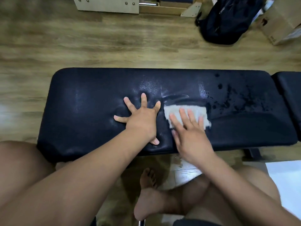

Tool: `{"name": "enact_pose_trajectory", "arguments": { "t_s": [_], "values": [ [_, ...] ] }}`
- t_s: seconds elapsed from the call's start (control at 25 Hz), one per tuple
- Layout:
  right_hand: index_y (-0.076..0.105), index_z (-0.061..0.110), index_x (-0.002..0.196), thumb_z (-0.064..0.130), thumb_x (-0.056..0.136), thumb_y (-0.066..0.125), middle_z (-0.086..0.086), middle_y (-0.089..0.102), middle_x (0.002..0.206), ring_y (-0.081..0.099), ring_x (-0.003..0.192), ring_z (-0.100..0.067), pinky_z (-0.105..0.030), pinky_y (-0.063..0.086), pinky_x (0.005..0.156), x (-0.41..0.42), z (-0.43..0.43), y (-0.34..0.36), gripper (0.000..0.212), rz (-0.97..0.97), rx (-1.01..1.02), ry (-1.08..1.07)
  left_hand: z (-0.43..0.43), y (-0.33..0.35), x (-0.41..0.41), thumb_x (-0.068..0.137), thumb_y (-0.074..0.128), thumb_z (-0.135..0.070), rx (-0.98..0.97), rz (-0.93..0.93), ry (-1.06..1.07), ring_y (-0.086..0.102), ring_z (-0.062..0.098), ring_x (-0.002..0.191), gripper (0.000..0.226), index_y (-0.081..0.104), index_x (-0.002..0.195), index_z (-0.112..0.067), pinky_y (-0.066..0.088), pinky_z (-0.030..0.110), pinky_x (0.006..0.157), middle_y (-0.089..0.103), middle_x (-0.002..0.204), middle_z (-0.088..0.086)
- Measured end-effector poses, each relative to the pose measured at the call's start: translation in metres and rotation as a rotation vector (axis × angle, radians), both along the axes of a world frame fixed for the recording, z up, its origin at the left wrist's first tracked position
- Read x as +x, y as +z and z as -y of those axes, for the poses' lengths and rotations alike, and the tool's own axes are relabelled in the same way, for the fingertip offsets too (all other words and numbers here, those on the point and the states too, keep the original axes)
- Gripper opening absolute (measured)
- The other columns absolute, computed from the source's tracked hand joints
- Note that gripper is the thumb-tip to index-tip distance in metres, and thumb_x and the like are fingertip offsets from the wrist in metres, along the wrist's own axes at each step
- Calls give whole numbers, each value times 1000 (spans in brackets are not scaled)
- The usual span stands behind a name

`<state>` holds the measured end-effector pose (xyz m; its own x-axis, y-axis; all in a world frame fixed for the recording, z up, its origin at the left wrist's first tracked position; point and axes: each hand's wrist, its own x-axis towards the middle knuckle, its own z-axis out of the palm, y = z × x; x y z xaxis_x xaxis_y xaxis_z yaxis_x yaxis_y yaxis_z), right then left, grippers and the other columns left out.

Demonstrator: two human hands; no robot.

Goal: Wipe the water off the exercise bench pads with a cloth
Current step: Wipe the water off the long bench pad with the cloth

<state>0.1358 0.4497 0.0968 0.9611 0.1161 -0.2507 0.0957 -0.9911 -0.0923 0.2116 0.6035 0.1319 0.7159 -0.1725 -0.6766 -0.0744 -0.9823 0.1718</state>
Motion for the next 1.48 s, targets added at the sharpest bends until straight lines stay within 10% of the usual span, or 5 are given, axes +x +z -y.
{"name": "enact_pose_trajectory", "arguments": {
  "t_s": [0.32,0.8,1.2,1.48],
  "values": [
    [25,35,148,38,99,31,1,12,161,8,147,-28,-56,9,116,188,-15,7,50,-74,40,-109,-4,3,-1,59,93,-36,-32,-10,-10,-34,56,135,134,-3,151,-49,16,90,89,-35,157,-3],
    [39,33,144,58,91,23,0,25,157,14,146,-31,-52,16,117,-85,-39,7,60,-13,69,-90,-54,-12,-85,94,50,-54,-139,300,-196,-23,43,146,79,7,156,-27,-4,69,114,-16,164,6],
    [29,33,147,61,93,31,-3,13,160,9,145,-33,-54,10,116,137,-64,0,61,-4,-30,-134,-119,-22,-112,101,43,-40,-297,418,-177,-24,28,148,67,10,157,-24,-18,36,117,-12,164,8],
    [31,33,146,60,94,28,0,13,161,8,146,-32,-51,8,117,141,-74,11,59,-16,56,-142,-124,-20,-111,100,41,-46,-198,442,-111,-19,37,148,67,10,156,-27,-9,53,120,-7,165,9]
  ]
}}
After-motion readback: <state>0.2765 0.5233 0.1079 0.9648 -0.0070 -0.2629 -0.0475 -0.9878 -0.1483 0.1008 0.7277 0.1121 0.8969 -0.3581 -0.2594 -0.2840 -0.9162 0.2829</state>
